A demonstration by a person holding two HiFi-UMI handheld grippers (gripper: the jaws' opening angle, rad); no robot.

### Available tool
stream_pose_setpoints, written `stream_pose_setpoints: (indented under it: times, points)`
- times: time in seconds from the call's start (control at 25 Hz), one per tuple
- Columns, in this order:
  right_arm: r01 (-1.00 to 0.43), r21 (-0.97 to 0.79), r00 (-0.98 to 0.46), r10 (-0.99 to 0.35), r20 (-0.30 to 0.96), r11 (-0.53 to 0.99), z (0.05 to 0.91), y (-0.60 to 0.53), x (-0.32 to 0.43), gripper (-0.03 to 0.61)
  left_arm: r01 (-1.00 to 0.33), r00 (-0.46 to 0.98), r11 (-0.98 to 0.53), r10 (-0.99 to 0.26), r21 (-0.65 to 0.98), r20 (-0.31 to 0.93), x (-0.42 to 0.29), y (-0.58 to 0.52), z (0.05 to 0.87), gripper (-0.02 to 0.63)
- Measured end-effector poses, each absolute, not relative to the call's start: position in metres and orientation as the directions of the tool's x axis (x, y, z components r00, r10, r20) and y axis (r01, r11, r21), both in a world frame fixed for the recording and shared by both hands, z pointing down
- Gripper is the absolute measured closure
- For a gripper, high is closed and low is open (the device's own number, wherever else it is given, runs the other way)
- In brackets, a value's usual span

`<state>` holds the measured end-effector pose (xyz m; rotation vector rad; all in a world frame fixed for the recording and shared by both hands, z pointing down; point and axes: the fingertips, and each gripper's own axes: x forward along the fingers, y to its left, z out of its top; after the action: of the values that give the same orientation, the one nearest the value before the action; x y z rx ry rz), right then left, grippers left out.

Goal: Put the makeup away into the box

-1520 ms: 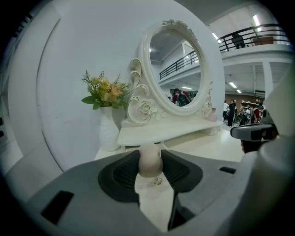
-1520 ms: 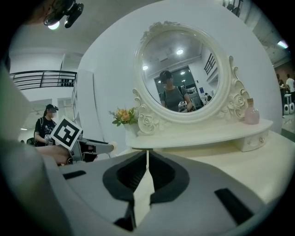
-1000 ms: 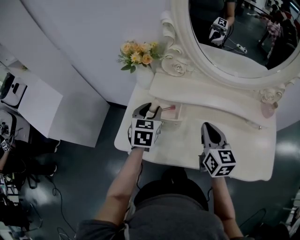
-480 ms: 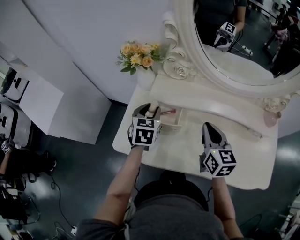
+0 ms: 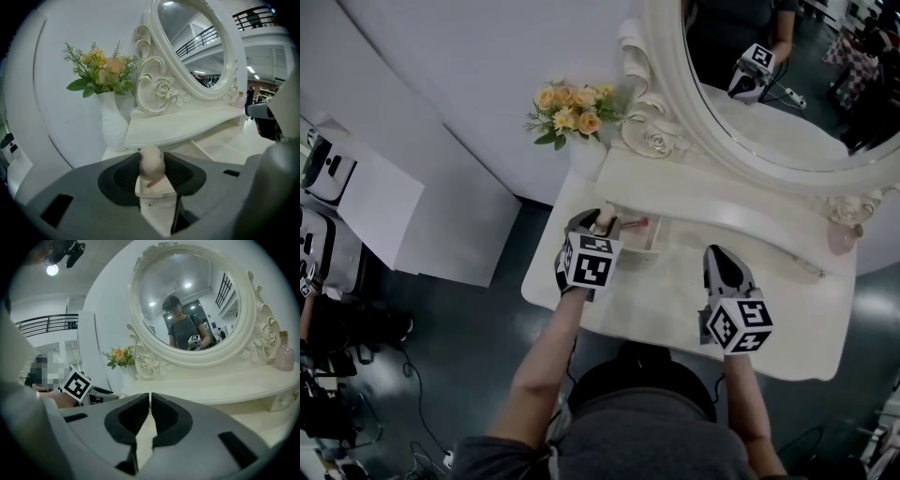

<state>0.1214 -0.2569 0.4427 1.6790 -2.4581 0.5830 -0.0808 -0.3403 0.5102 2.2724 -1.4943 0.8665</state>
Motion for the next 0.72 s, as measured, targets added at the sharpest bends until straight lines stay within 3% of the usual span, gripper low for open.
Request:
stream_pose_setpoints:
  times: [0.72]
  points:
    - [-0.914,-0.265,-0.381,-0.873,0.305,0.307,0.447,-0.257,0.134,0.566,-0.897,0.247,-0.428,-0.693,-0.111,0.677,-0.074,-0.342,0.528,0.437]
